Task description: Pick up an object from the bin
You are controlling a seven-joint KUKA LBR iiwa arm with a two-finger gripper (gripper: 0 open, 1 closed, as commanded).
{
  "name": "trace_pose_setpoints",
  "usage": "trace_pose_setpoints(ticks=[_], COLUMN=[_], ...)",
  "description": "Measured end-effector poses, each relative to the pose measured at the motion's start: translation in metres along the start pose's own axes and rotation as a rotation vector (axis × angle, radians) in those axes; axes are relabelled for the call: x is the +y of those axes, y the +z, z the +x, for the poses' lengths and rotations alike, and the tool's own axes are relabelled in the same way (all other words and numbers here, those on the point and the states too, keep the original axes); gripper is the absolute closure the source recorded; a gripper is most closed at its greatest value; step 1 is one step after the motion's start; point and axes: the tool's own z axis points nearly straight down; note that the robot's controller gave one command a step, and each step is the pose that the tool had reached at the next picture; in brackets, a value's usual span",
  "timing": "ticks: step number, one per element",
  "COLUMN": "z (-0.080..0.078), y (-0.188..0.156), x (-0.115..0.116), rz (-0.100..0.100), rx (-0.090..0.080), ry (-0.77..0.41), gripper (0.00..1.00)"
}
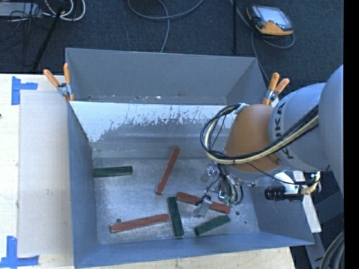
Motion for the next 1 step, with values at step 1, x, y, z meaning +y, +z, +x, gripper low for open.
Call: trace_pose_setpoints(ticks=[1], z=[0.0003], y=[0.0312], x=[-0.0106], rz=[0.002], rx=[0.005], ry=[0.116], gripper=[0.00])
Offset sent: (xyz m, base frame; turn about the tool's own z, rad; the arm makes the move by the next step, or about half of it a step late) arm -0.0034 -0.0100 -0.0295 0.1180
